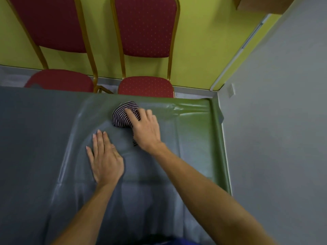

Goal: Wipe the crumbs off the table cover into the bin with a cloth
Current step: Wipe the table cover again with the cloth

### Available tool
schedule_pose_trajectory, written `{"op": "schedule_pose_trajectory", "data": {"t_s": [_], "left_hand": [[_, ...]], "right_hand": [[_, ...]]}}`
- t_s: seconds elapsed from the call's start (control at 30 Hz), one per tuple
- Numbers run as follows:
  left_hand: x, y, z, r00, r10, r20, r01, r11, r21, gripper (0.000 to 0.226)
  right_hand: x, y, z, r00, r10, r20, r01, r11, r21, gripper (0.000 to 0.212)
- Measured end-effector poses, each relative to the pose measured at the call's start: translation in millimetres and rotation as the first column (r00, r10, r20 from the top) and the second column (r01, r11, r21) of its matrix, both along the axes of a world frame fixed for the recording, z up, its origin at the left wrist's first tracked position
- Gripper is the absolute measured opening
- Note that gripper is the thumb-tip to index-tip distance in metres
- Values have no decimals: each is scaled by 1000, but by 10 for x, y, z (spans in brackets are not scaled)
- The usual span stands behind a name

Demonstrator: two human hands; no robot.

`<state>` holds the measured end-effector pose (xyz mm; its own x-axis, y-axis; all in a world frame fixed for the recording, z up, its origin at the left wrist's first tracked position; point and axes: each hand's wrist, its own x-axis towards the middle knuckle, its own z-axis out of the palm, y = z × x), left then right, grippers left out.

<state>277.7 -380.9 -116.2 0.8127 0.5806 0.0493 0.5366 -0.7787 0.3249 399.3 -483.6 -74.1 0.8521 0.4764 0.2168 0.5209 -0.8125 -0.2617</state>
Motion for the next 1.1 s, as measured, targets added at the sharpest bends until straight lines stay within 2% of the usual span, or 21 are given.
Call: {"op": "schedule_pose_trajectory", "data": {"t_s": [0.1, 0.2, 0.3, 0.37, 0.47, 0.57, 0.67, 0.73, 0.8, 0.87, 0.97, 1.03, 1.1], "left_hand": [[2, 5, -4, 1000, 2, 14, -2, 1000, -5, 57], [-8, 3, -8, 1000, 15, 24, -15, 1000, 4, 57], [-2, 4, -6, 1000, 21, 20, -21, 1000, 10, 56], [-5, 1, 1, 1000, 20, 20, -21, 999, 28, 55], [1, 7, 0, 1000, 14, 15, -14, 999, 35, 55], [-2, 5, 0, 1000, 6, -6, -5, 999, 32, 56], [-18, 21, -1, 1000, -19, -16, 19, 1000, 17, 60], [-20, 24, -5, 1000, -23, -13, 23, 1000, 4, 61], [-20, 22, -16, 1000, -17, 9, 17, 1000, -2, 58], [-24, 23, -18, 999, -14, 28, 15, 1000, -13, 56], [-25, 16, -10, 998, -26, 52, 27, 999, -22, 56], [-29, 8, -7, 998, -37, 52, 39, 999, -36, 55], [-31, 8, -17, 998, -50, 44, 52, 998, -30, 55]], "right_hand": [[292, -465, -60, 997, -69, 25, 70, 995, -65, 64], [655, -1263, -96, 959, -273, 74, 280, 950, -134, 64], [930, -1853, -13, 832, -551, -58, 539, 830, -144, 61], [985, -1835, 72, 750, -645, -147, 637, 764, -100, 56], [684, -1293, 171, 774, -621, -121, 628, 778, 28, 58], [-42, -566, 164, 906, -419, -67, 424, 893, 150, 61], [-747, -111, 94, 986, -150, -73, 155, 986, 69, 66], [-831, -223, 38, 994, -77, -73, 79, 997, 23, 69], [-675, -624, -26, 989, -145, -27, 145, 989, -10, 69], [-471, -1202, -95, 951, -309, 11, 309, 950, -31, 64], [-246, -1931, -28, 808, -586, -55, 584, 810, -46, 58], [-193, -2004, 38, 721, -679, -137, 683, 730, -23, 57], [-302, -1716, 106, 731, -670, -131, 679, 732, 47, 58]]}}
